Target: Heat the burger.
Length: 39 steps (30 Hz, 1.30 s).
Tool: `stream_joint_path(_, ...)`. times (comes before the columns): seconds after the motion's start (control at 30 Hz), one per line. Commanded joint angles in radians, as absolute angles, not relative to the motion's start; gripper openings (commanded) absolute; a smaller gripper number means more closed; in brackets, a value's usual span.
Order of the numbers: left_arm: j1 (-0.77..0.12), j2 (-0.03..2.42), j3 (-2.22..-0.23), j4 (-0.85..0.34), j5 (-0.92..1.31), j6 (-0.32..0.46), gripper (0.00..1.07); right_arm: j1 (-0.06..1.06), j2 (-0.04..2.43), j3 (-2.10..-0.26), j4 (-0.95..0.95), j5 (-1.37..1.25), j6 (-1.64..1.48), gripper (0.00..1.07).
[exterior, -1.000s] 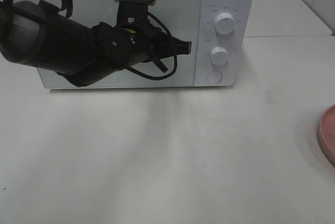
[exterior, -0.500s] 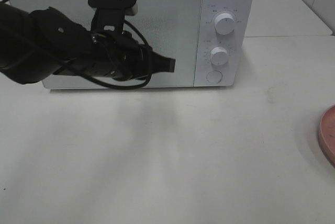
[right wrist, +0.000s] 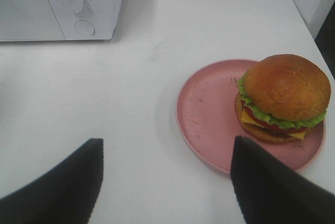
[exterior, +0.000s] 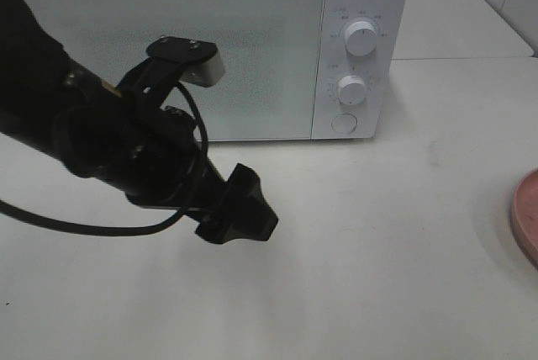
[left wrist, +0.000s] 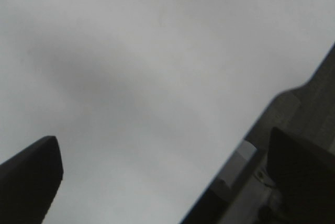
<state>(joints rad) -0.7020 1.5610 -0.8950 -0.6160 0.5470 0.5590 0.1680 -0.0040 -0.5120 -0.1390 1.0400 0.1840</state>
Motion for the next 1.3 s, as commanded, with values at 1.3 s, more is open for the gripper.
stream_joint_path(1.3, 0.05, 0.527, -0.56, -0.145, 1.139, 0.086, 1.0, 0.164, -0.031, -0.511, -0.147, 1.043, 0.178, 0.68)
